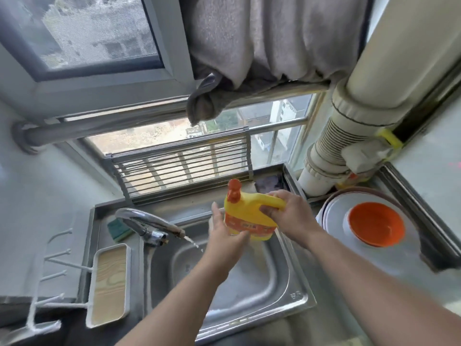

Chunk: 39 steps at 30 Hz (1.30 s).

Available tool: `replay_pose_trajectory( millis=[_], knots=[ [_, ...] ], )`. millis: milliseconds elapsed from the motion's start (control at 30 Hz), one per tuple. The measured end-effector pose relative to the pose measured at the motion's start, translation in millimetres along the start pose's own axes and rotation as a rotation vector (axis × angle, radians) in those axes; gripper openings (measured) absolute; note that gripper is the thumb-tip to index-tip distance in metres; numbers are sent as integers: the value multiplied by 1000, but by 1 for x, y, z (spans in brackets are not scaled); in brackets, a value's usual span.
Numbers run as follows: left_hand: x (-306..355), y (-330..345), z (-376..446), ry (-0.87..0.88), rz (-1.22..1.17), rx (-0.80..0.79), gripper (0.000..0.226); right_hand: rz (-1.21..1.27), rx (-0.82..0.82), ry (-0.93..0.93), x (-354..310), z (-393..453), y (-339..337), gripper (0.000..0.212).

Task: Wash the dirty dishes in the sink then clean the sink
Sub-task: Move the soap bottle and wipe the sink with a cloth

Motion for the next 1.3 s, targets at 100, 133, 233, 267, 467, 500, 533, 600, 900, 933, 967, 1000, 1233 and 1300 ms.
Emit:
replay_pose_trajectory(
  millis=[100,133,233,267,467,500,533,600,900,933,967,1000,1233,1300],
  knots=[
    [15,3,11,40,-95,-71,111,-14,48,30,5,-21,-20,19],
    [19,5,12,86,-127,-120,98,-5,76,30,5,-28,-26,21],
    [36,11,11,255,-109,-186,53,26,183,43,1,-48,-45,30],
    [45,16,9,315,-78,-192,51,30,235,47,-1,-55,-55,36],
    [122,82,-10,623,218,-24,58,-112,585,-92,-17,-83,-159,73],
    [139,100,-17,650,222,-25,58,-138,640,-101,-17,-87,-185,75],
    [157,119,-23,662,211,-40,56,-146,696,-110,-15,-91,-211,71],
    [190,160,-35,710,205,-63,53,-183,803,-130,-9,-101,-261,59],
    [223,359,-46,634,253,-477,41,-359,923,65,120,-157,-372,59],
    [216,374,-41,534,227,-510,42,-353,893,137,138,-160,-370,59],
    [207,387,-36,432,207,-534,45,-346,867,202,155,-161,-365,59],
    [197,398,-31,343,197,-551,47,-337,844,253,171,-162,-359,59],
    [151,453,-11,59,132,-607,46,-186,691,395,255,-142,-325,39],
    [147,459,-11,26,93,-578,53,-149,635,403,266,-129,-322,36]
  ],
)
Point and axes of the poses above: each hand's wrist, its own z-axis towards the middle knuckle, its own y-axis out of the palm, x = y × z, the point moved 2 cm from there along z, towards the middle knuckle, and after that the axes turned 2 degrees about x, right-handed, at the moved point
